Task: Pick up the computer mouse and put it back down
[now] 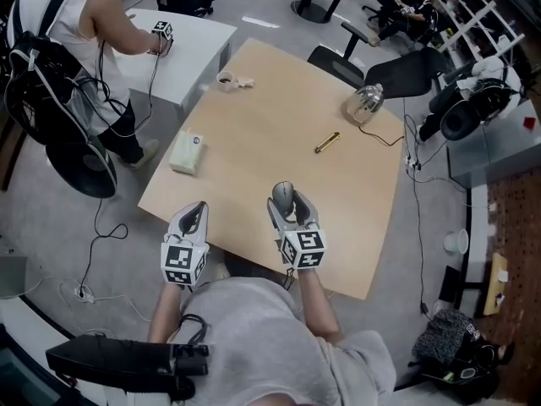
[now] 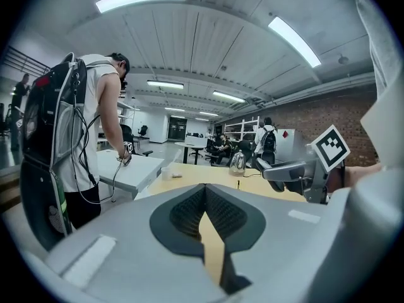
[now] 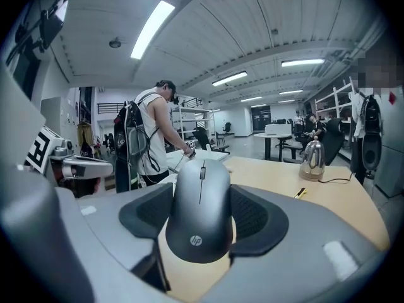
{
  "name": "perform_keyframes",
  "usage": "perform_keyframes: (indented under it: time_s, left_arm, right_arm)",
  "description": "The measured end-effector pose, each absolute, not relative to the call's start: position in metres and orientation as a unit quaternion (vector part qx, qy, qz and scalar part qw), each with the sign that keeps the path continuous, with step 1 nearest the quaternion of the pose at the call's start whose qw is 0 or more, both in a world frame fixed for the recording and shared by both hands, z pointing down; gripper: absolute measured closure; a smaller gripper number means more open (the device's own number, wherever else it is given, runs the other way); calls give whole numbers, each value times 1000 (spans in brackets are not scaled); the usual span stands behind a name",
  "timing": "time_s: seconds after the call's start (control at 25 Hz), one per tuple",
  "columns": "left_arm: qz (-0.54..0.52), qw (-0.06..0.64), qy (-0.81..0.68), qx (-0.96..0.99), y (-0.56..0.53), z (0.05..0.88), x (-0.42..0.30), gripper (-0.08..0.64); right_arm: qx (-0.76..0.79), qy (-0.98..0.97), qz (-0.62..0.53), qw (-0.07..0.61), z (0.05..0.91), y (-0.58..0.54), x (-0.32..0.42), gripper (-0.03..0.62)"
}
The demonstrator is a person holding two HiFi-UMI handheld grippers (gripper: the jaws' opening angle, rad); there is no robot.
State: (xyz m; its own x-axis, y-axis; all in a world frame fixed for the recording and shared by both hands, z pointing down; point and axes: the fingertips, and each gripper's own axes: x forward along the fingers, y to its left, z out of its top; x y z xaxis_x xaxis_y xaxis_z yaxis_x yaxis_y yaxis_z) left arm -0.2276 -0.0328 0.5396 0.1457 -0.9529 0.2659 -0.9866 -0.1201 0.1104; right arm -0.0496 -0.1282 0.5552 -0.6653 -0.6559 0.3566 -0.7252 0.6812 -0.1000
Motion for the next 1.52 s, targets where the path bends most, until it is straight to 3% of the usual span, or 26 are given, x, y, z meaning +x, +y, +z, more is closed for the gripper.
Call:
perform_keyframes:
  time_s: [1.52]
  left_arm:
    - [61, 112, -631, 766, -26, 527, -211, 540]
  right_arm:
    - [424, -891, 130, 101, 536, -85, -15, 301]
